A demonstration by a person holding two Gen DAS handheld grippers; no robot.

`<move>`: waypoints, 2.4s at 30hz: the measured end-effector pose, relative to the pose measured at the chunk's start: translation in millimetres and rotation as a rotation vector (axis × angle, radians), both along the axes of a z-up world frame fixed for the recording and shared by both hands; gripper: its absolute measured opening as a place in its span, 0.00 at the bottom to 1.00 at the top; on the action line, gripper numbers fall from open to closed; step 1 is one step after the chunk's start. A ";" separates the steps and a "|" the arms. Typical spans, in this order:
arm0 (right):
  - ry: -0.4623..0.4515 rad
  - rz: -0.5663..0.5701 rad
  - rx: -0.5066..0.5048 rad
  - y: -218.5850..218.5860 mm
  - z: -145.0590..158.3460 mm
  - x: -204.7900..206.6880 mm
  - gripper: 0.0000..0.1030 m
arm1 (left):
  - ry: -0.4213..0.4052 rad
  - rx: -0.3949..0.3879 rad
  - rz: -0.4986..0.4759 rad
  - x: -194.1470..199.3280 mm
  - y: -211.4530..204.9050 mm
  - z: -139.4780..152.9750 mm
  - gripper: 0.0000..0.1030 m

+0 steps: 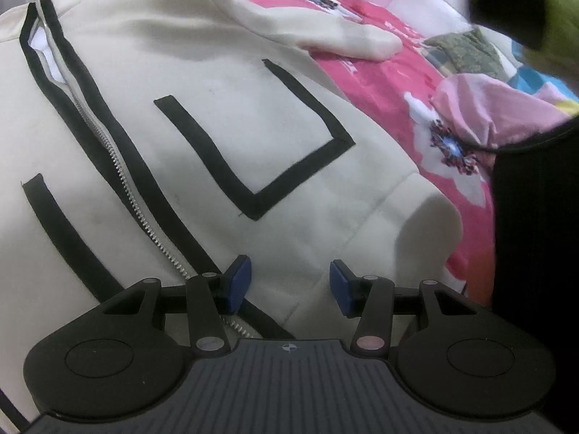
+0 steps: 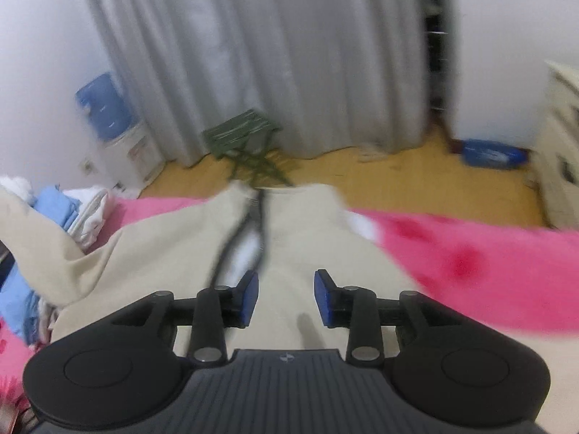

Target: Fold clothes

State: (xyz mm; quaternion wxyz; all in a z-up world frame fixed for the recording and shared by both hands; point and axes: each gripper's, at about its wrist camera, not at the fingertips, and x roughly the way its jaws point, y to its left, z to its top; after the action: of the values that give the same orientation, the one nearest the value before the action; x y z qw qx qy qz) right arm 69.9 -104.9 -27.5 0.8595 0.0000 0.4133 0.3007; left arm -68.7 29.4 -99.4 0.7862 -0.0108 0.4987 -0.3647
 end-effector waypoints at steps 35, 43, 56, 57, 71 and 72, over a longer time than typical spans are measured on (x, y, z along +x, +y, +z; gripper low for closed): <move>0.367 0.220 -0.254 -116.2 -78.4 -240.2 0.38 | -0.044 0.121 -0.151 -35.8 -13.2 7.9 0.47; 0.166 0.271 -0.332 -95.0 -78.6 -252.4 0.37 | -0.052 0.128 -0.150 -37.4 -15.4 7.5 0.47; 0.502 -0.032 0.163 -146.7 -49.1 -226.8 0.02 | -0.050 0.121 -0.143 -35.3 -15.8 5.0 0.47; 0.542 -0.088 0.218 -153.1 -48.3 -225.5 0.02 | -0.051 0.120 -0.143 -35.4 -15.9 4.8 0.47; 0.598 -0.130 -0.186 -134.8 -85.2 -239.3 0.00 | -0.091 0.148 -0.180 -40.4 -19.2 4.1 0.47; 0.590 -0.127 -0.265 -132.1 -87.9 -241.5 0.00 | -0.093 0.150 -0.182 -40.9 -19.2 4.1 0.47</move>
State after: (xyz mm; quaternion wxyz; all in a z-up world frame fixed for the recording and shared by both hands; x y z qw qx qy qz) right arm -171.6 -237.0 -115.5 0.7123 0.0011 0.6791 0.1773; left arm -109.6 10.2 -95.3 0.7708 0.1103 0.4864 -0.3964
